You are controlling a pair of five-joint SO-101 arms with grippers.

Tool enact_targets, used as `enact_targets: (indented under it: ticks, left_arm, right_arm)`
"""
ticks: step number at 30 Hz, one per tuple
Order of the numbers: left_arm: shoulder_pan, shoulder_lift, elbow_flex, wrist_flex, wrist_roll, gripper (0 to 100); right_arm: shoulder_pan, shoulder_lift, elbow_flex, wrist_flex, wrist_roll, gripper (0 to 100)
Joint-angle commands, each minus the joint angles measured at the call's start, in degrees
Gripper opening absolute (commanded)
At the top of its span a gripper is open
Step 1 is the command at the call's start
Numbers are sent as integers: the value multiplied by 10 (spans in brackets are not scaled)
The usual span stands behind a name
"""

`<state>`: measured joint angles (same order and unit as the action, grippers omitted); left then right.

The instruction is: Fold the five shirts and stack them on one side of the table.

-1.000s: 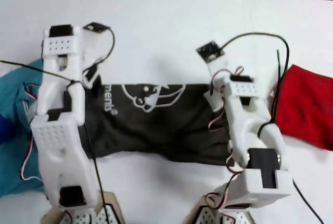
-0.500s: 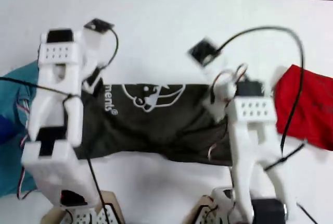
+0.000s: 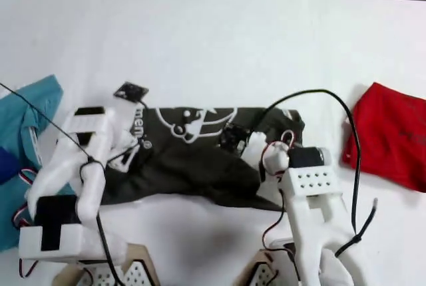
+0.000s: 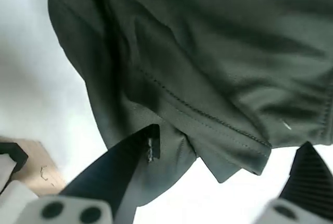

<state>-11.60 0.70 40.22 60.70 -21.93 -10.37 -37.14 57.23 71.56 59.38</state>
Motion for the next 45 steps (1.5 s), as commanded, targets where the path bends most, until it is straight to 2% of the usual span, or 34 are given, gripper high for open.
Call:
enact_targets:
  ticks: [1,10,20,29,34,37,45]
  left_arm:
    - [4,-2,5,-21,19,138]
    - [4,0,6,-22,16,138]
    - [5,0,6,-22,15,138]
    - [5,0,6,-22,15,138]
    - [5,0,6,-22,15,138]
    - [5,0,6,-22,15,138]
    - [5,0,6,-22,15,138]
  right_arm:
    - [6,-19,0,-6,9,397]
    - [8,-19,27,43,10,399]
    - [10,-19,85,-120,5,392]
    - [10,-24,71,-135,5,185]
    - [8,-24,31,-100,3,183]
    - [6,-24,-23,-66,-30,183]
    - [-5,-19,-67,-90,-76,183]
